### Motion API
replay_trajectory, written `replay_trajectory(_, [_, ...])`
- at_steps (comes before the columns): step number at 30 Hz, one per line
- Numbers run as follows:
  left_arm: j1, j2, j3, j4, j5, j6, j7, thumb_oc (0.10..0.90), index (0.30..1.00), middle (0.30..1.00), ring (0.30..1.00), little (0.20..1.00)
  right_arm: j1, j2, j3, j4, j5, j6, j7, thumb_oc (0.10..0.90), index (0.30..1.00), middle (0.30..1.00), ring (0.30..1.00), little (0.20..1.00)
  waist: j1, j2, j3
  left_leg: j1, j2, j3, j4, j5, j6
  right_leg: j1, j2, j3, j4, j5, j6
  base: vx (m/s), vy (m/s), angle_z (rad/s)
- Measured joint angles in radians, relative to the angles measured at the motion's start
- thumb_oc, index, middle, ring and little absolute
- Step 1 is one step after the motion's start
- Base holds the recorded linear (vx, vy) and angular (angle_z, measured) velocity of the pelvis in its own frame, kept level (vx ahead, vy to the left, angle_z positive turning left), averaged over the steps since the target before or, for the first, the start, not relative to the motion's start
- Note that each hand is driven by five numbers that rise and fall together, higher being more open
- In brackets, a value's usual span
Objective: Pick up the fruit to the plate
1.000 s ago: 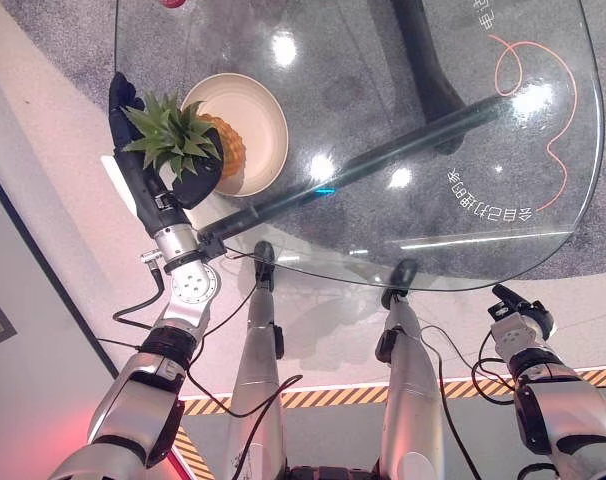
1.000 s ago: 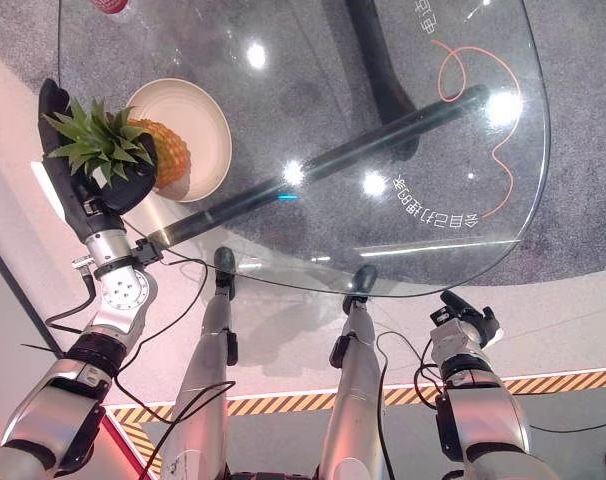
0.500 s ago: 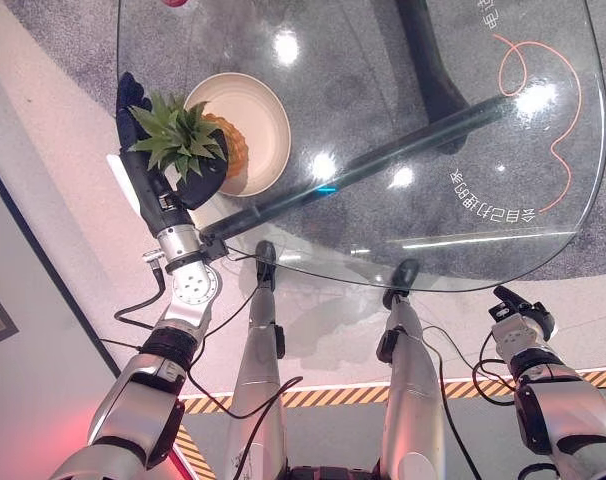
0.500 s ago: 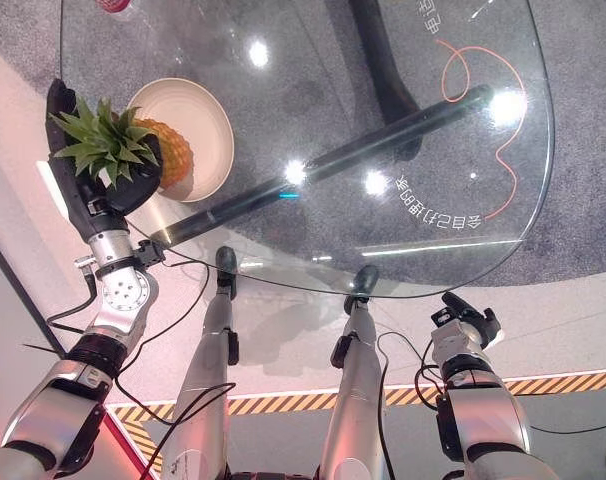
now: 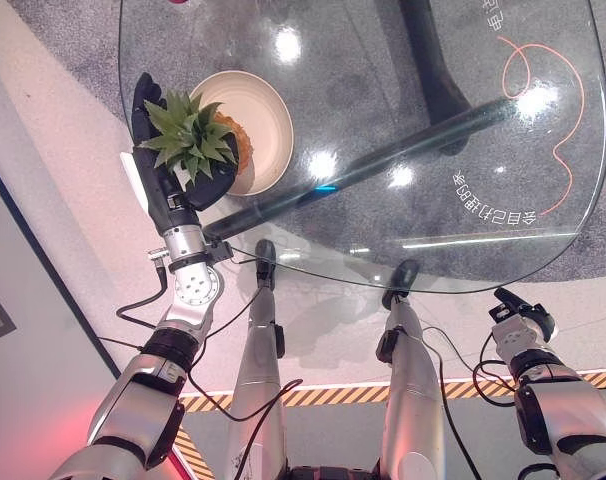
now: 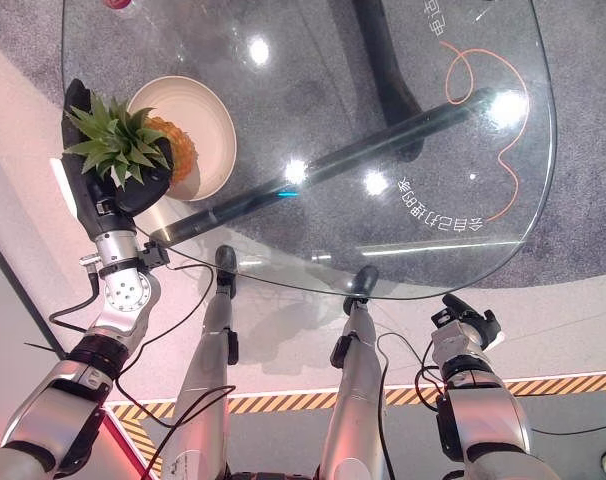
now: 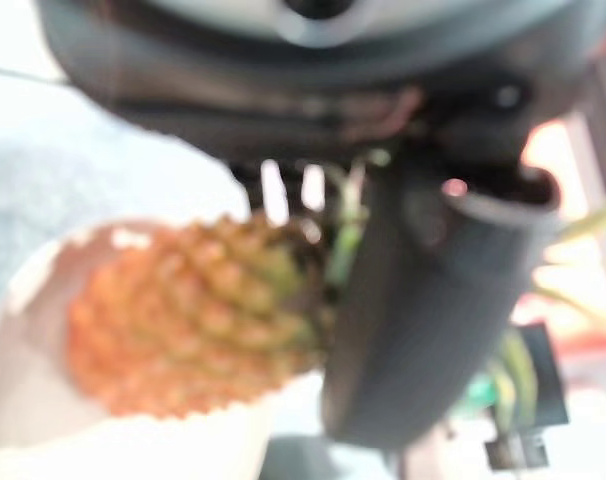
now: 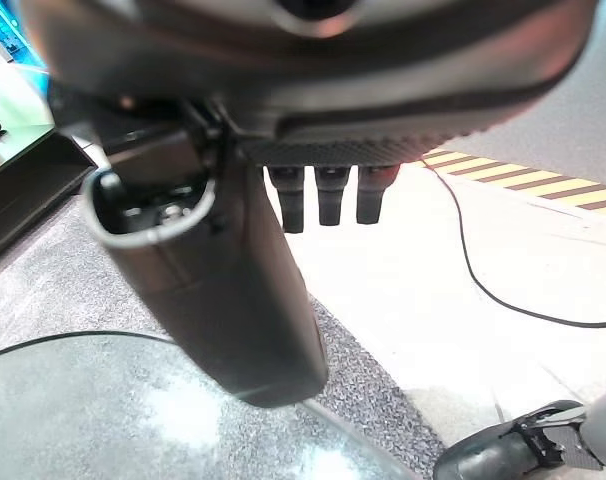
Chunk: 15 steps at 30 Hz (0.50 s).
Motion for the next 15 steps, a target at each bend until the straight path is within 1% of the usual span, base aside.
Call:
replay_trajectory(6, [0.002,0.000,0.000,-0.003,-0.016,0.000,-0.022,0.800,0.900,0.900,0.900,0.900,0.000,0.000,0.000,0.000,0.000,0.000,0.000,0.800,0.900,0.900,0.900,0.900,0.000,0.000,0.000,0.000,0.000,-0.001,0.000,0.000,0.000,0.001,0.000,0.000,0.000,0.000,0.000,0.00,0.000,0.00])
replay_trajectory(15, [0.025,0.002,0.000,-0.011,-0.016,0.000,-0.023,0.800,0.900,0.900,0.900,0.900,0.002,0.000,0.000,0.000,-0.001,0.000,0.000,0.800,0.900,0.900,0.900,0.900,0.000,0.000,0.000,0.001,-0.001,-0.002,0.000,0.000,0.000,0.002,0.000,-0.001,0.000,0.001,-0.002,0.00,0.000,0.00])
